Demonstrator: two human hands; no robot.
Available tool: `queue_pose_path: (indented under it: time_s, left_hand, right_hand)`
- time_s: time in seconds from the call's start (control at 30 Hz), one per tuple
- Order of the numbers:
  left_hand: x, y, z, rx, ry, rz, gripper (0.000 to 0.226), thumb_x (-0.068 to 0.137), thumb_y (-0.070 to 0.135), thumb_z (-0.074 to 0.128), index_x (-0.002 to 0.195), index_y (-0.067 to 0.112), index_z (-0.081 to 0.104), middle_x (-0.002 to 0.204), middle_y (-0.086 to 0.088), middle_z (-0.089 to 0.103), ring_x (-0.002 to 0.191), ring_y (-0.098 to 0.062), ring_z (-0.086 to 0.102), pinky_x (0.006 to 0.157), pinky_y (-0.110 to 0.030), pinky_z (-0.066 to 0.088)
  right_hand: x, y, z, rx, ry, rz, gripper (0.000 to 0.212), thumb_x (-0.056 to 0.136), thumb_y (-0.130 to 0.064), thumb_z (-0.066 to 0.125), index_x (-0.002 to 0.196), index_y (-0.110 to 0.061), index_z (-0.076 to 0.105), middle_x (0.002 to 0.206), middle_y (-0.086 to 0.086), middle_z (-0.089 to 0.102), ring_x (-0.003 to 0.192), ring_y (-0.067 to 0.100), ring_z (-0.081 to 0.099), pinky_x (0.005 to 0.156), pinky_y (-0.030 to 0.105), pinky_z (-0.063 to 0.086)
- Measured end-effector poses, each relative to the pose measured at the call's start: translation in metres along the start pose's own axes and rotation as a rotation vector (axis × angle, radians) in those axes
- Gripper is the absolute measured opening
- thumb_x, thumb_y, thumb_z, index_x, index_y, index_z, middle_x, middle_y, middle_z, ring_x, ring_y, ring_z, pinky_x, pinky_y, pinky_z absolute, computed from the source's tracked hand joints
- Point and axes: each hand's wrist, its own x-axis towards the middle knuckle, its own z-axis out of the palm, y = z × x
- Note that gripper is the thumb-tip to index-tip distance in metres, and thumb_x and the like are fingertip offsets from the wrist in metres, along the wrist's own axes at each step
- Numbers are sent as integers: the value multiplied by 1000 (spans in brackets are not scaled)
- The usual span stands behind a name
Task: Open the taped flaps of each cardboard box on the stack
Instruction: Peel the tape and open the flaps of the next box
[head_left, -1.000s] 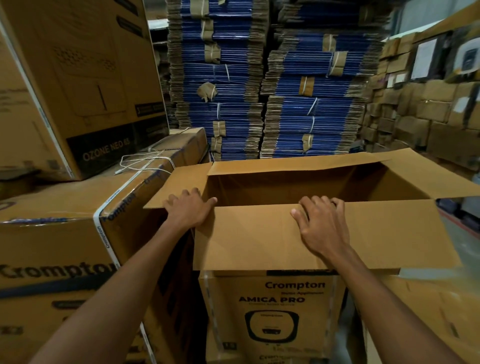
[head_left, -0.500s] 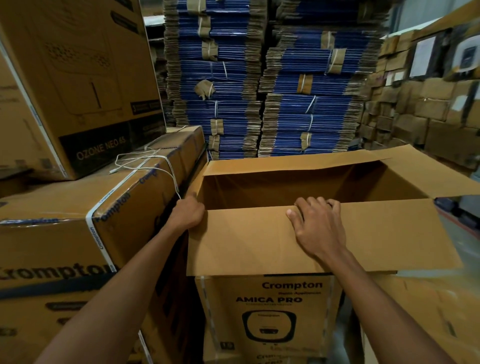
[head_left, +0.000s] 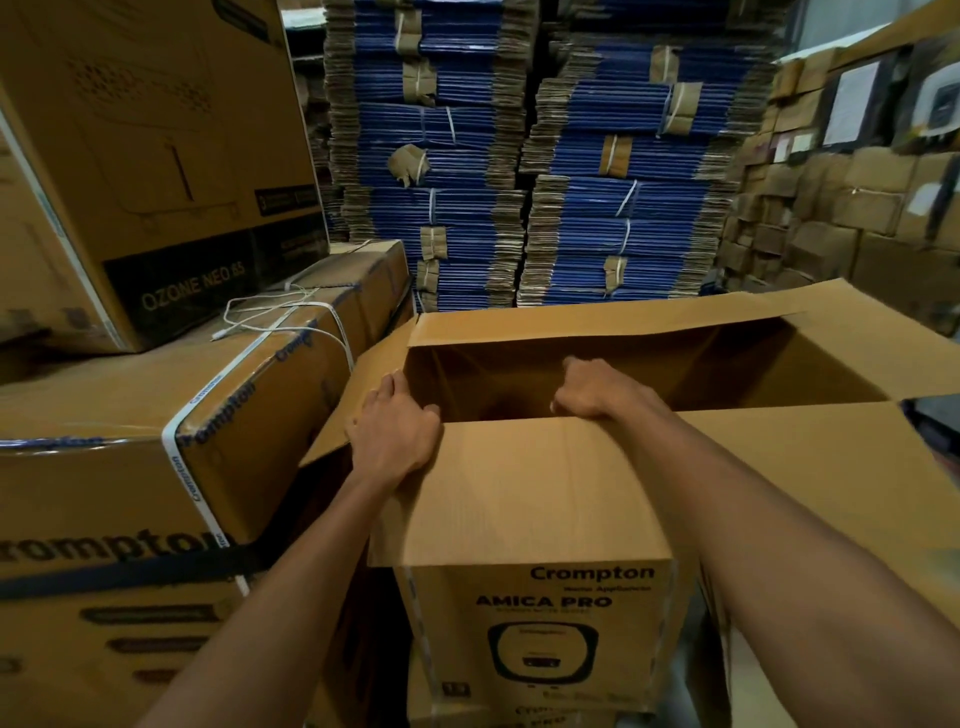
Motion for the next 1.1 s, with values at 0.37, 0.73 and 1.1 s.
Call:
queue_pose_path:
  time_s: [0.37, 0.73, 1.1]
  left_hand:
    - [-6, 1, 9, -95, 120, -5, 72, 98, 42, 44, 161, 13, 23, 165, -8, 29, 145, -31, 38, 118, -57, 28]
    - [12, -8, 30, -107, 201, -12, 74, 91, 54, 32, 158, 20, 30, 138, -10, 60, 121, -28, 61, 108, -59, 43]
    - [17, -7, 31, -96, 229, 16, 77, 88, 55, 29, 155, 17, 36, 138, -13, 60, 108, -32, 66, 96, -57, 52]
  right_hand:
    - [89, -16, -26, -238, 548, -153, 82, 93, -27, 61, 160, -12, 17, 166, 12, 21, 151, 33, 21, 117, 58, 28]
    - [169, -10, -3, -251, 367, -82, 76, 98, -32, 54, 161, -15, 15, 169, 8, 12, 154, 31, 16, 120, 61, 20]
    - [175, -1, 1, -219, 81, -16, 103, 87, -35, 69, 163, -25, 0, 171, 0, -3, 156, 31, -6, 124, 61, 5]
